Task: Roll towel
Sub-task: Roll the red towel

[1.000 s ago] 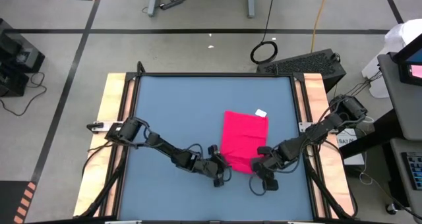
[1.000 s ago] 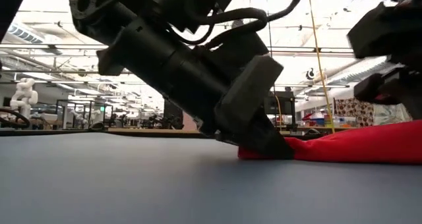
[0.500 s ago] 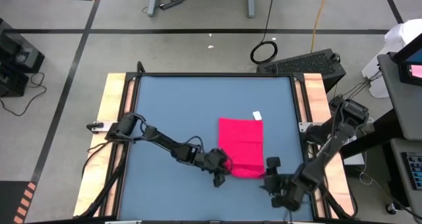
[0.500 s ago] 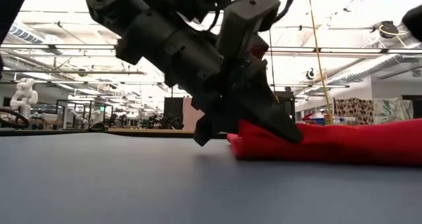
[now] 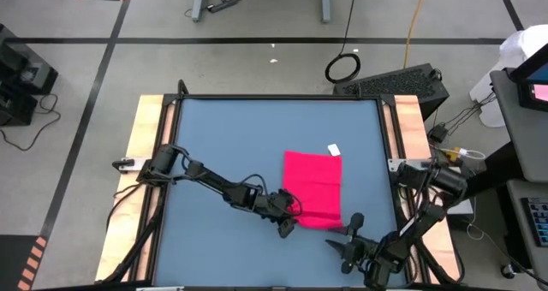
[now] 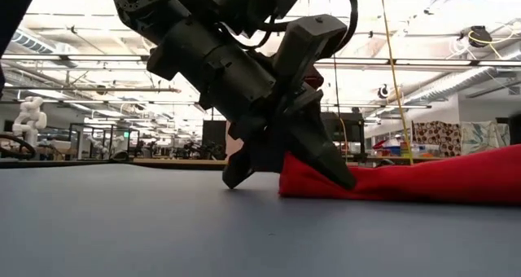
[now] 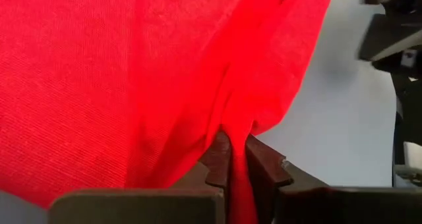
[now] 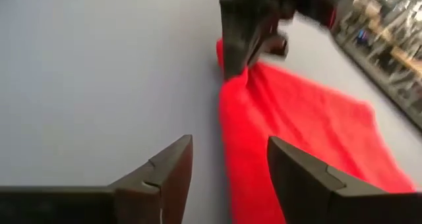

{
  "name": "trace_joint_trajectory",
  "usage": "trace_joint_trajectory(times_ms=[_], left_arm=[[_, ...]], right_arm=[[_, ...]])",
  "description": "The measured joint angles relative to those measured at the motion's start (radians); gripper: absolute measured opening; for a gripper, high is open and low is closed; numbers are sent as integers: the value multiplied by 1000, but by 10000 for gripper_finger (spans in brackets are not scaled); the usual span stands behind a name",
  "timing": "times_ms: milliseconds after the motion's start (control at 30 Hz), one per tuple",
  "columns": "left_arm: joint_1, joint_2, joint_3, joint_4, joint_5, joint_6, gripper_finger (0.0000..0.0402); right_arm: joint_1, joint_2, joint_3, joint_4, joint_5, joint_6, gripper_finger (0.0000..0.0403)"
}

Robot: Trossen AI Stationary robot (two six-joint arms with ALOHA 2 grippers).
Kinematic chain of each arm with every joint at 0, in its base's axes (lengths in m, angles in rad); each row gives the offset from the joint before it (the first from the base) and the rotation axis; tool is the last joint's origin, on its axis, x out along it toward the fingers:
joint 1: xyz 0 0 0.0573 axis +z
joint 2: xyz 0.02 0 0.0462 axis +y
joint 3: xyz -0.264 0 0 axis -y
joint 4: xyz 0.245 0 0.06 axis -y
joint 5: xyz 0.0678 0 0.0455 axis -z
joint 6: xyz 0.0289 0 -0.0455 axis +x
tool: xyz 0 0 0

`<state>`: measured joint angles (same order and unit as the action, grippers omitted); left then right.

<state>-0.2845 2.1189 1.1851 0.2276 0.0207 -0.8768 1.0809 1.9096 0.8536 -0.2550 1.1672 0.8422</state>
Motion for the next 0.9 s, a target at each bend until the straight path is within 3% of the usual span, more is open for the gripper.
trace_joint_trajectory(times_ms=[133, 500, 633, 767, 900], left_arm=[[-4, 0, 0, -2, -4, 3, 31], [-4, 0, -1, -2, -4, 3, 32], [-5, 0, -1, -2, -4, 3, 32], [-5, 1, -1, -2, -9, 3, 32], [-7, 2, -2, 2, -11, 22, 32]], right_arm=[[-6, 22, -1, -10, -49, 71, 203], [-55, -23, -2, -76, -66, 9, 231], [-86, -24, -63, 20, -146, 34, 231], [-86, -27, -132, 167, -141, 46, 231], [-86, -26, -152, 178, -146, 124, 231]])
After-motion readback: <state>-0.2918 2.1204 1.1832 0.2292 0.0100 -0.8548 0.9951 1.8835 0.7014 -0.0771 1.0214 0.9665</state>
